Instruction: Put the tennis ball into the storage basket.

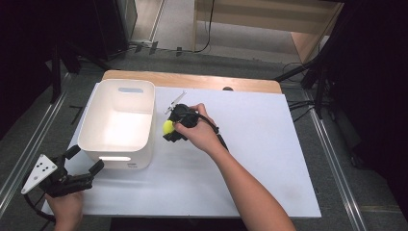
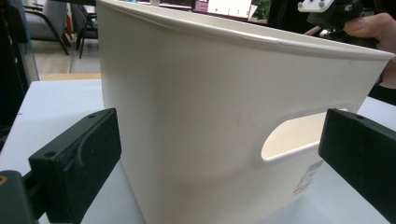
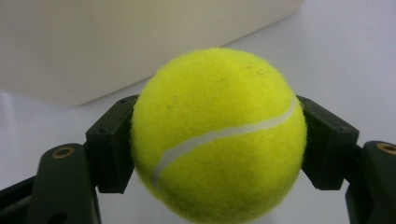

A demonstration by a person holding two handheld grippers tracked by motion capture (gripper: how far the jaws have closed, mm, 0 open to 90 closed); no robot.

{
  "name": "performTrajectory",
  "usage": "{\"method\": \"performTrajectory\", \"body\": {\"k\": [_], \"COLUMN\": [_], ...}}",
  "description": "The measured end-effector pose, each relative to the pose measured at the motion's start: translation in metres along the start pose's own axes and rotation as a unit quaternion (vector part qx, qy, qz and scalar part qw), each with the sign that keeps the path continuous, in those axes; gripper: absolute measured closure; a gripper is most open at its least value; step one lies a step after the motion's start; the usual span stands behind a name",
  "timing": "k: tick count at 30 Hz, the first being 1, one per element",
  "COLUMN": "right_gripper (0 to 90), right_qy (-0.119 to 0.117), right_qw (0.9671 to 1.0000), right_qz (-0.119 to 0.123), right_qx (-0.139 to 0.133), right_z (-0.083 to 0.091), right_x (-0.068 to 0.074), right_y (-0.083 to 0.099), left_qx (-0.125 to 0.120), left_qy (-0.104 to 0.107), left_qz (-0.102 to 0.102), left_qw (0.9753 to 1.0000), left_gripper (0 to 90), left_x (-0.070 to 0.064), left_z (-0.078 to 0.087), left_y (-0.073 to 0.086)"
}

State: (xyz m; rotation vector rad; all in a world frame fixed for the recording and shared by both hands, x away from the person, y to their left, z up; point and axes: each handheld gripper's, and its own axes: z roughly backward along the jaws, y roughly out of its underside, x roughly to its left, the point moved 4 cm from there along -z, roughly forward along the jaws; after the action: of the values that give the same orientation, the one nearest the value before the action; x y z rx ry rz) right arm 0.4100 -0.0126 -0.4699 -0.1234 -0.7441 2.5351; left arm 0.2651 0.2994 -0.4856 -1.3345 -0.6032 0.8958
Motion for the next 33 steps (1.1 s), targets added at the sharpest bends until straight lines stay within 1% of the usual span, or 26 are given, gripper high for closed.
{"method": "performTrajectory", "body": {"k": [1, 2, 4, 5, 8, 12, 14, 15, 17, 18, 19, 20, 23, 25, 26, 30, 33], "right_gripper": [22.8, 22.8, 22.8, 22.8, 22.8, 22.8, 22.8, 22.9, 22.9, 22.9, 22.9, 22.9, 22.9, 22.9, 22.9, 23.0, 23.0], "right_qy": [-0.003, -0.001, -0.003, -0.002, -0.002, -0.009, -0.008, -0.01, -0.011, -0.011, -0.011, -0.016, -0.017, -0.018, -0.022, -0.026, -0.026], "right_qw": [1.0, 1.0, 1.0, 1.0, 1.0, 0.9999, 0.9999, 0.9999, 0.9999, 0.9998, 0.9998, 0.9998, 0.9996, 0.9997, 0.9995, 0.9995, 0.9994], "right_qz": [0.007, 0.001, 0.007, 0.003, 0.003, 0.007, 0.011, 0.006, 0.007, 0.014, 0.01, 0.008, 0.016, 0.015, 0.018, 0.015, 0.021], "right_qx": [-0.002, -0.001, -0.001, -0.004, -0.006, -0.008, -0.009, -0.01, -0.01, -0.009, -0.014, -0.011, -0.013, -0.009, -0.012, -0.01, -0.011], "right_z": [0.001, 0.002, 0.004, 0.005, 0.008, 0.012, 0.015, 0.016, 0.019, 0.02, 0.02, 0.021, 0.023, 0.025, 0.025, 0.028, 0.031], "right_x": [-0.001, 0.0, -0.001, 0.0, 0.0, 0.0, -0.001, 0.0, 0.0, -0.001, -0.001, -0.001, -0.002, -0.002, -0.002, 0.0, 0.0], "right_y": [0.0, -0.001, -0.003, -0.003, -0.005, -0.008, -0.009, -0.009, -0.011, -0.011, -0.012, -0.012, -0.014, -0.014, -0.015, -0.017, -0.02], "left_qx": [-0.001, -0.002, -0.001, -0.001, -0.002, -0.002, -0.001, -0.001, -0.001, -0.001, -0.001, -0.001, -0.001, 0.0, 0.0, -0.001, 0.0], "left_qy": [0.0, -0.001, 0.0, 0.0, 0.0, 0.0, 0.0, 0.0, 0.0, 0.0, -0.001, 0.0, 0.0, 0.0, 0.001, 0.0, 0.0], "left_qz": [-0.001, -0.001, -0.001, -0.001, 0.0, 0.0, 0.001, 0.001, 0.0, 0.0, 0.0, 0.0, 0.0, -0.001, -0.001, 0.0, 0.0], "left_qw": [1.0, 1.0, 1.0, 1.0, 1.0, 1.0, 1.0, 1.0, 1.0, 1.0, 1.0, 1.0, 1.0, 1.0, 1.0, 1.0, 1.0], "left_gripper": [0.0, 0.0, 0.0, 0.0, 0.0, 0.0, 0.0, 0.0, 0.0, 0.0, 0.0, 0.0, 0.0, 0.0, 0.0, 0.0, 0.0], "left_x": [0.0, 0.0, -0.001, -0.001, 0.0, -0.001, -0.001, -0.001, -0.001, -0.001, -0.001, -0.001, -0.001, -0.001, -0.001, -0.001, -0.001], "left_z": [0.0, 0.0, 0.0, 0.0, 0.0, 0.0, 0.0, 0.0, 0.0, 0.0, 0.0, 0.0, -0.001, -0.001, -0.001, -0.001, -0.001], "left_y": [0.0, 0.0, 0.0, 0.0, 0.0, 0.0, 0.0, 0.0, 0.0, 0.0, 0.0, 0.0, 0.0, 0.0, 0.0, 0.0, 0.0]}}
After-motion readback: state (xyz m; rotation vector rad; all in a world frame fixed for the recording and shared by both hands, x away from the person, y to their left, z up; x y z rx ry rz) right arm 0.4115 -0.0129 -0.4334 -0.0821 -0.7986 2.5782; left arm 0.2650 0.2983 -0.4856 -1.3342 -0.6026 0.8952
